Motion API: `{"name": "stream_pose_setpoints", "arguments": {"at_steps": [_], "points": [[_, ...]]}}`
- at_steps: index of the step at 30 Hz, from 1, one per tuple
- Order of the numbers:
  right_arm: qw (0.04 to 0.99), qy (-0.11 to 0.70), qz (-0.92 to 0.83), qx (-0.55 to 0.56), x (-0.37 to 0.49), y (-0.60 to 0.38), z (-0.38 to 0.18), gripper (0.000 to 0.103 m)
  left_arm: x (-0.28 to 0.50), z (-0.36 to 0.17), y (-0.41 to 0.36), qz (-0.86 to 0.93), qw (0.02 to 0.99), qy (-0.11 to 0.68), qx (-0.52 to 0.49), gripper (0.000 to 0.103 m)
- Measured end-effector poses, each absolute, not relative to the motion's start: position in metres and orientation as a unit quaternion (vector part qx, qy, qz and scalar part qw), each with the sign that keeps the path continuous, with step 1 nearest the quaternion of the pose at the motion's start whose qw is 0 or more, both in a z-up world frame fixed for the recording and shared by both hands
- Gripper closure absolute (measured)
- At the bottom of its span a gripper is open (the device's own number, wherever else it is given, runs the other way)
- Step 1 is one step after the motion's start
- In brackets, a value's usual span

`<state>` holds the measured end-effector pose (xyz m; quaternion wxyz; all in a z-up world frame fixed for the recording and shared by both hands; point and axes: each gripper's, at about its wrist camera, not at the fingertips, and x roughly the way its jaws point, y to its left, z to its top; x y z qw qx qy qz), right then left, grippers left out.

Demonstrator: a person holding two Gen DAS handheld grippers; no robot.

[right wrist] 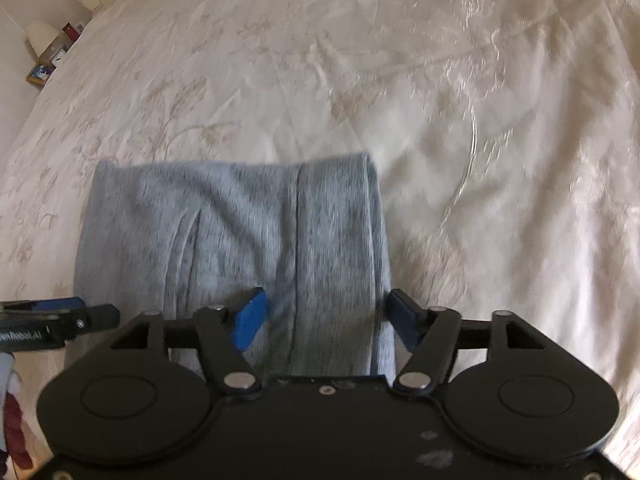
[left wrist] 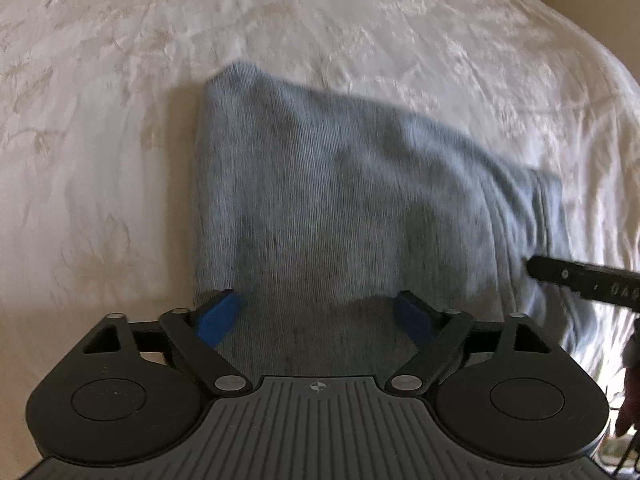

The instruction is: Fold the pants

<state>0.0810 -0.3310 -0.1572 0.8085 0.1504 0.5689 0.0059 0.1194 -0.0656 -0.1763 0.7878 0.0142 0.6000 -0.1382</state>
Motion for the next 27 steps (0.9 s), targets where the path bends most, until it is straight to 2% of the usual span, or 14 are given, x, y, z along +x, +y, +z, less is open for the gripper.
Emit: {"name": "stream_pose_setpoints", "arguments": {"at_steps": [3,6,9,16,27], "points": [[0.8,0.576,0.009,0.167,0.074,-0.332,-0.162,0.026,0.11,-0.181,-0.066,-0.144,0.792,0.593,0.025,0.011],[0.792,0.581,0.013,0.186,0.073,-0.336,-0.167,0.017,0.109,-0.185,-0.064,-0.147,0.794,0.589,0.02,0.009],[0.781,0.588,0.023,0.208,0.077,-0.339,-0.175,0.013,0.113,-0.19,-0.061,-0.152,0.792,0.592,0.008,0.001],[0.775,0.589,0.048,0.224,0.093,-0.339,-0.188,0.001,0.125,-0.198,-0.059,-0.161,0.786,0.597,-0.001,0.0],[0.771,0.584,0.062,0.246,0.12,-0.338,-0.202,0.0,0.116,-0.198,-0.051,-0.168,0.802,0.573,-0.012,0.0]]}}
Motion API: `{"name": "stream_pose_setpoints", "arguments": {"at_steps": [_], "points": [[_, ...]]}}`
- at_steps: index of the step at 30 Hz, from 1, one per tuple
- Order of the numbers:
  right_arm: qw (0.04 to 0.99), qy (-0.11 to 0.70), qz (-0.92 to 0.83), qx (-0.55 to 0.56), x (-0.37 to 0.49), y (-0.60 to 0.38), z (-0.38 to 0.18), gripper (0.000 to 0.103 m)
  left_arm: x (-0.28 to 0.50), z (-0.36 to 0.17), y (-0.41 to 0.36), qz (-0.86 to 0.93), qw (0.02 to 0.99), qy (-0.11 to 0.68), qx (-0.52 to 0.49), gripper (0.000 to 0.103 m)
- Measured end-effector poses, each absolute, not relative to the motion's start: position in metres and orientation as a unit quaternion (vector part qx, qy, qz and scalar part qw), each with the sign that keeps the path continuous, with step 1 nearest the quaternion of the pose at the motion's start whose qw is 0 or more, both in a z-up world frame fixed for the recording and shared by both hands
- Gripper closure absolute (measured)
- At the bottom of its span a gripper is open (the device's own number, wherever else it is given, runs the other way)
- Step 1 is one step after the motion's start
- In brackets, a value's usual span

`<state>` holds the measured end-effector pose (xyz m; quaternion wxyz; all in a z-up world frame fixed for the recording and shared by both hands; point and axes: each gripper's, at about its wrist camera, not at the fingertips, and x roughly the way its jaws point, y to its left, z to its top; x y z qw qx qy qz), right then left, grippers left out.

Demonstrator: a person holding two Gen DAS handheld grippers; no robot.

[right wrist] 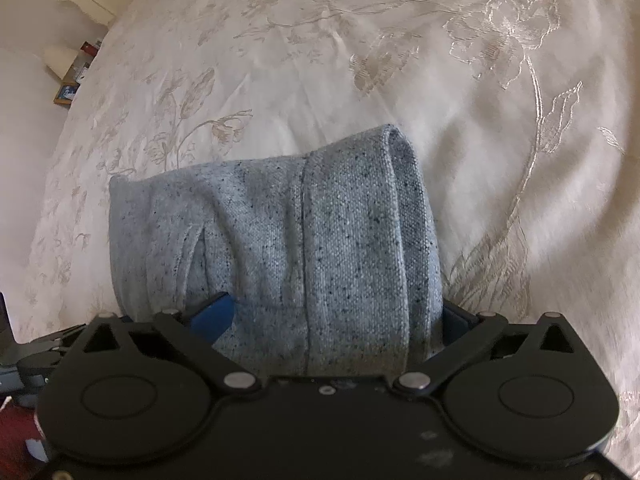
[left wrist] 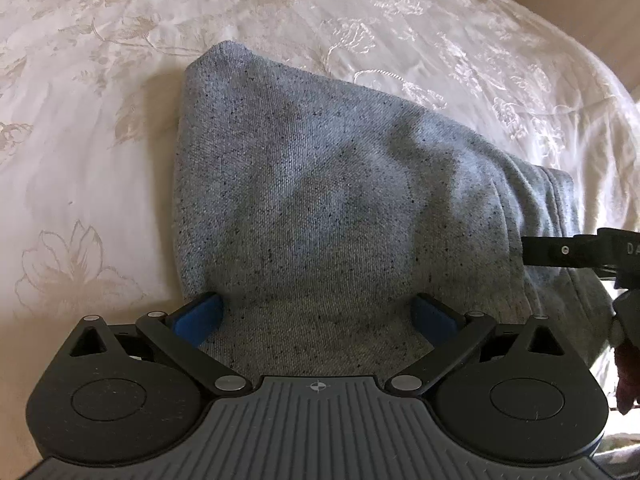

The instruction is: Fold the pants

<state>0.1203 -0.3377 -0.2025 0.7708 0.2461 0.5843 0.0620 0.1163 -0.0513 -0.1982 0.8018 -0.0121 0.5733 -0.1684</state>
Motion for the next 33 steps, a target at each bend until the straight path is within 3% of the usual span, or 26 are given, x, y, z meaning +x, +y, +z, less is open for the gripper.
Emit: {"name": "stream_pose_setpoints", "arguments": {"at_steps": [13,19,28,29,30,31,32,33], "points": [[0.771,0.581,0.068,0.25,0.11,-0.342,-0.198,0.0,0.106,-0.168,-0.028,-0.111,0.841,0.528,-0.024,0.008],[0.771,0.583,0.071,0.246,0.11,-0.339,-0.198,0.0,0.124,-0.195,-0.006,-0.124,0.801,0.578,-0.101,0.002],[0.773,0.579,0.068,0.251,0.108,-0.339,-0.198,0.0,0.141,-0.202,-0.037,-0.186,0.777,0.592,-0.108,0.003],[0.773,0.578,0.067,0.251,0.107,-0.339,-0.197,0.008,0.142,-0.202,-0.037,-0.185,0.775,0.593,-0.117,0.008],[0.774,0.577,0.068,0.252,0.106,-0.34,-0.195,0.018,0.141,-0.199,-0.036,-0.184,0.775,0.593,-0.122,0.024],[0.775,0.573,0.072,0.256,0.104,-0.34,-0.192,0.037,0.139,-0.195,-0.035,-0.174,0.779,0.591,-0.12,0.037],[0.775,0.569,0.073,0.264,0.102,-0.341,-0.188,0.053,0.137,-0.192,-0.034,-0.167,0.782,0.589,-0.117,0.045],[0.775,0.566,0.073,0.27,0.1,-0.341,-0.184,0.059,0.134,-0.187,-0.031,-0.161,0.786,0.586,-0.115,0.06]]}}
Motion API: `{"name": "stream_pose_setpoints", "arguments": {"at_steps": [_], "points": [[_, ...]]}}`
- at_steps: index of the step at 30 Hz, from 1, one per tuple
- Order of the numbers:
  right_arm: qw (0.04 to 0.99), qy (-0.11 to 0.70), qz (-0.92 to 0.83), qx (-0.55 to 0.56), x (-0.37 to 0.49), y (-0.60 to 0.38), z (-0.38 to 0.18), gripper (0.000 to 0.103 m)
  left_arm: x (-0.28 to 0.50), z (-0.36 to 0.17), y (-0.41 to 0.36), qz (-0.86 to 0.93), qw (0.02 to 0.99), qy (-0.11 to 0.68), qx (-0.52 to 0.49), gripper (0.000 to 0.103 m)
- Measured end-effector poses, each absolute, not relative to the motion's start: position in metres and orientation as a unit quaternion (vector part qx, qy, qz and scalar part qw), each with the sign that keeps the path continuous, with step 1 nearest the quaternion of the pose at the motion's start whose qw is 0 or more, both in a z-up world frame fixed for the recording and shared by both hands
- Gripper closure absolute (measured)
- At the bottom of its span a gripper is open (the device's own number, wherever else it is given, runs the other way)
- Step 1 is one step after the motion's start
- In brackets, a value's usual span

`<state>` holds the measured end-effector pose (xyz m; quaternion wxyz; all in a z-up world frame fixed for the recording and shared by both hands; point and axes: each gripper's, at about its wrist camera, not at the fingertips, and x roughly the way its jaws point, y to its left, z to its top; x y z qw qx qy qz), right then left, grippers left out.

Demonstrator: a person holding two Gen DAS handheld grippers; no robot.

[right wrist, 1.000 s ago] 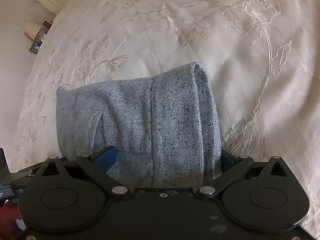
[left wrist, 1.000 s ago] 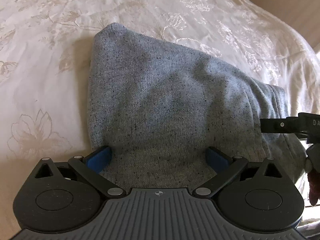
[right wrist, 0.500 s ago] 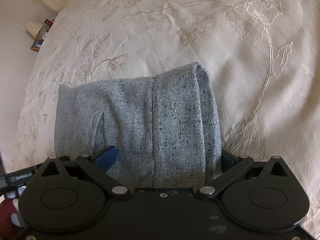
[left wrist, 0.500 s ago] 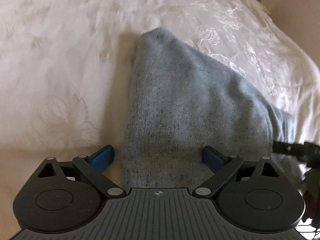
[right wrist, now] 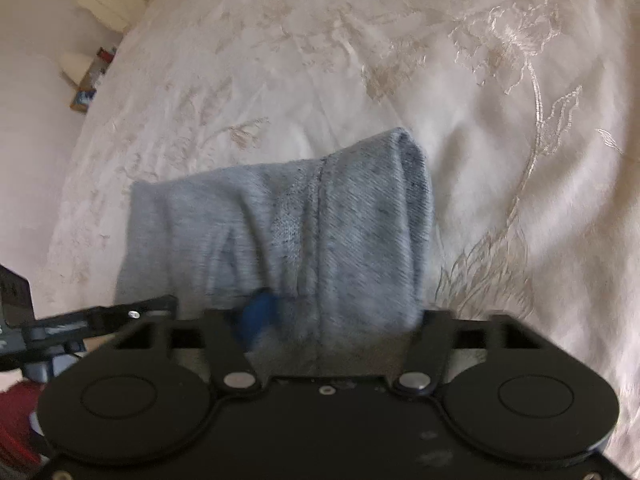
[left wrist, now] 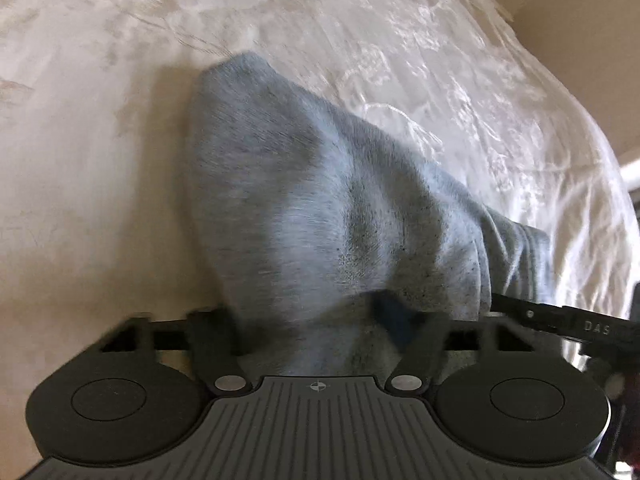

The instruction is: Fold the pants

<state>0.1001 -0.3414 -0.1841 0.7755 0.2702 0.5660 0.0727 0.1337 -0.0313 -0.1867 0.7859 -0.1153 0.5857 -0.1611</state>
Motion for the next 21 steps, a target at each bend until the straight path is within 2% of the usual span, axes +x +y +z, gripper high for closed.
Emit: {"name": "stream_pose_setpoints", "arguments": {"at_steps": [1,4,6,16,21], "points": [[0.777,0.562,0.073,0.273,0.098,-0.341,-0.179,0.066,0.132,-0.182,-0.028,-0.154,0.79,0.582,-0.113,0.072],[0.79,0.551,0.07,0.26,0.094,-0.33,-0.158,0.072,0.125,-0.164,-0.019,-0.148,0.802,0.566,-0.123,0.083],[0.8,0.541,0.071,0.249,0.091,-0.318,-0.142,0.073,0.12,-0.152,-0.012,-0.152,0.809,0.554,-0.123,0.086],[0.83,0.486,0.144,0.234,0.109,-0.221,-0.067,0.074,0.106,-0.087,0.059,-0.177,0.854,0.47,-0.135,0.091],[0.836,0.465,0.164,0.242,0.129,-0.167,-0.038,0.076,0.113,-0.087,0.106,-0.174,0.848,0.475,-0.158,0.09]]}}
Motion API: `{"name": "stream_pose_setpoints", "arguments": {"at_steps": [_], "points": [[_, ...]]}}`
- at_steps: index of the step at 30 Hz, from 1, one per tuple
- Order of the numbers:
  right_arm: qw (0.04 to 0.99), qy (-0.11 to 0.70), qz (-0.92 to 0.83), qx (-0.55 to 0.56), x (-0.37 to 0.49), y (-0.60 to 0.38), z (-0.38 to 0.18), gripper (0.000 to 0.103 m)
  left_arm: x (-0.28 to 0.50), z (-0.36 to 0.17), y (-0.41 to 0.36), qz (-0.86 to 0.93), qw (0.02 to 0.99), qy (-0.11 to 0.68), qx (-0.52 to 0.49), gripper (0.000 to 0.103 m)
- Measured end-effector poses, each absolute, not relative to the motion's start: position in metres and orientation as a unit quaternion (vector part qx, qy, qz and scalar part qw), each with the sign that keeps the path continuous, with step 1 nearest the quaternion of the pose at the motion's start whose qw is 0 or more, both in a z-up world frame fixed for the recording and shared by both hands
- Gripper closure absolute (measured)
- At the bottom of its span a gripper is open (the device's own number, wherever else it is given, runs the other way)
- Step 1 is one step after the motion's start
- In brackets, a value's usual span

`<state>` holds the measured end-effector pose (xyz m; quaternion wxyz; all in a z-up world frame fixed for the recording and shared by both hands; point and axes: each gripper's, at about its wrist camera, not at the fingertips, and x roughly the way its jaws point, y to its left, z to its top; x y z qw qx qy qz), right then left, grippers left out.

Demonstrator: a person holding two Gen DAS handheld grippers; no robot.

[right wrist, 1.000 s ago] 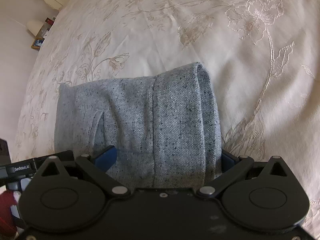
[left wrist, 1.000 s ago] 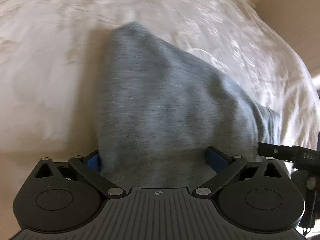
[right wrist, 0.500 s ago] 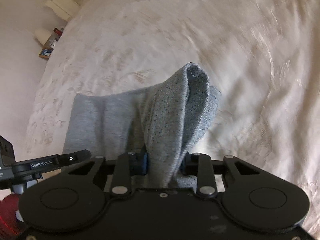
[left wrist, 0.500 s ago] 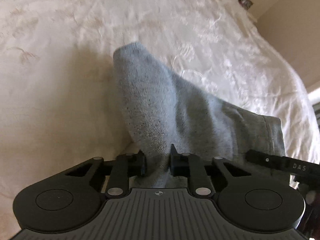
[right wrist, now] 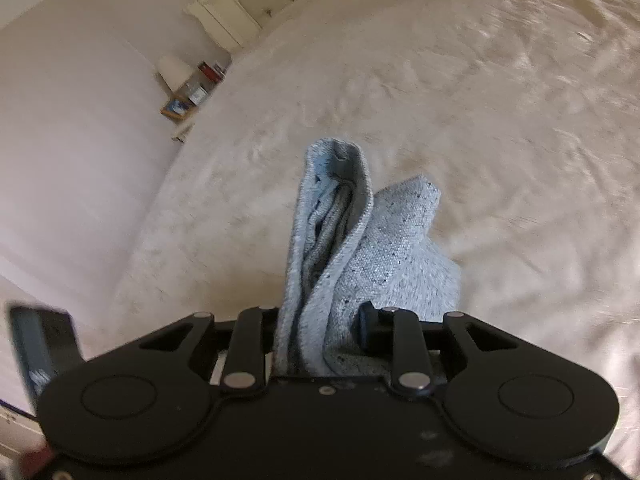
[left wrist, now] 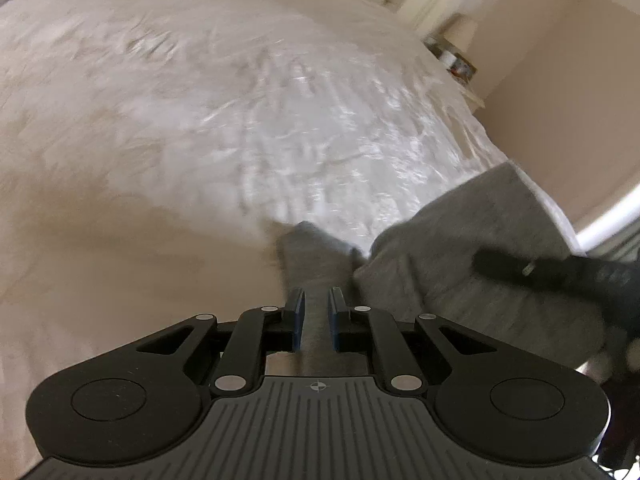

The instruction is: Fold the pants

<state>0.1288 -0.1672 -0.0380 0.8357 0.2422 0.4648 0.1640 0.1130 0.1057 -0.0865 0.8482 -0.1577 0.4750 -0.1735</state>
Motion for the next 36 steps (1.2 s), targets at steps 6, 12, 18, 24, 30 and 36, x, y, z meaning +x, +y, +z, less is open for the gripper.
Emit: {"name": "stream_pose_setpoints", "arguments": {"at_steps": [6,12,18,24,30,36], "points": [[0.85,0.456,0.135,0.227,0.132,-0.162,-0.016,0.076,0.116,-0.116,0.124,-0.181,0.816,0.52,-0.176,0.075],[0.851,0.478,0.06,0.208,0.117,-0.222,-0.038,0.076,0.113,-0.146,0.087,-0.209,0.793,0.545,-0.177,0.025],[0.826,0.526,0.02,0.202,0.108,-0.287,-0.098,0.076,0.119,-0.177,0.036,-0.203,0.775,0.577,-0.159,0.022],[0.804,0.555,0.046,0.208,0.114,-0.32,-0.151,0.074,0.119,-0.198,-0.005,-0.205,0.768,0.587,-0.155,0.011],[0.794,0.559,0.086,0.224,0.121,-0.344,-0.178,0.07,0.127,-0.206,-0.037,-0.206,0.773,0.578,-0.159,0.001],[0.784,0.556,0.091,0.259,0.114,-0.361,-0.189,0.06,0.127,-0.199,-0.041,-0.176,0.776,0.588,-0.144,0.039]]}}
